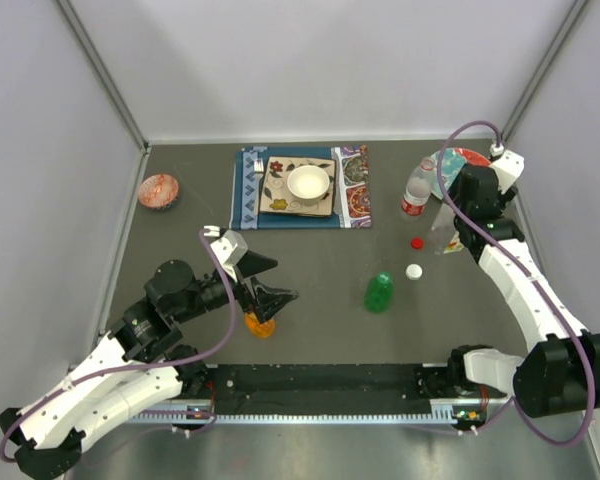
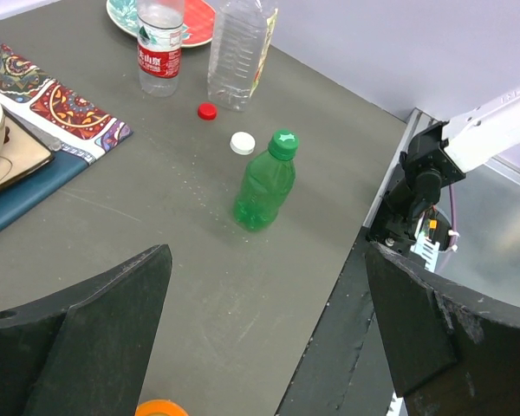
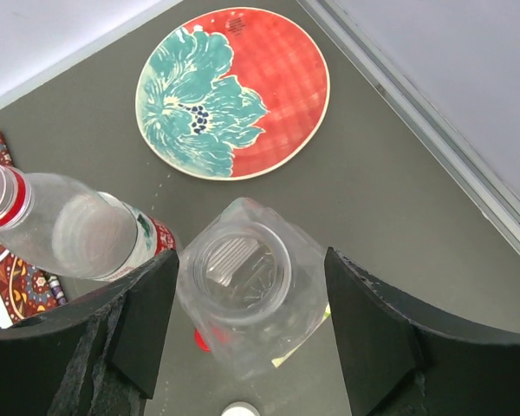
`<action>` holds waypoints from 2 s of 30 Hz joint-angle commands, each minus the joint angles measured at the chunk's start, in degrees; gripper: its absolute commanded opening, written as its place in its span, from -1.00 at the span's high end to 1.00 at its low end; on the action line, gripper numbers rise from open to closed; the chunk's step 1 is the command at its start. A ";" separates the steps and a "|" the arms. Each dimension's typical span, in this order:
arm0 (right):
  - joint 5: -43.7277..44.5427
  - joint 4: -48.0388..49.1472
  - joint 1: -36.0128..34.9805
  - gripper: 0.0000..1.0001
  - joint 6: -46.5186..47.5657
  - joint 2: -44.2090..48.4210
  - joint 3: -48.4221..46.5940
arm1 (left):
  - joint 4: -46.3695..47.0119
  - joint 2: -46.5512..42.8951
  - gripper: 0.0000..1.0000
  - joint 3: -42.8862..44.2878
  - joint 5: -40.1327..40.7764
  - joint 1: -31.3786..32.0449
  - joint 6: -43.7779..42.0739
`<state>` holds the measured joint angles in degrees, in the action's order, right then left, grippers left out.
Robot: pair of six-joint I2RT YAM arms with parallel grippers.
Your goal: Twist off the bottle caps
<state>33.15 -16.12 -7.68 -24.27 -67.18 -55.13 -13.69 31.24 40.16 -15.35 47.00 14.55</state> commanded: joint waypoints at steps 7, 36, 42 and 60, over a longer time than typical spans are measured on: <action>-1.33 -1.90 0.48 -0.43 -0.34 0.12 -4.63 | 2.27 -1.19 -0.98 -0.52 -0.38 -0.07 0.48; -4.23 -4.71 0.39 -0.56 -1.21 3.28 -8.58 | 2.36 -0.75 -0.98 -0.52 -0.99 0.02 0.31; -3.80 -8.40 -4.34 -0.68 0.18 7.05 -18.86 | 2.00 0.13 -0.98 0.09 -0.29 0.02 0.04; -18.21 -8.85 -37.12 -0.72 -0.33 15.59 3.00 | -3.53 4.61 -0.98 4.22 19.31 0.02 -0.93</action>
<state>11.57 -24.40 -38.59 -23.42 -50.52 -56.42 -17.32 35.70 42.33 -0.56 46.98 14.26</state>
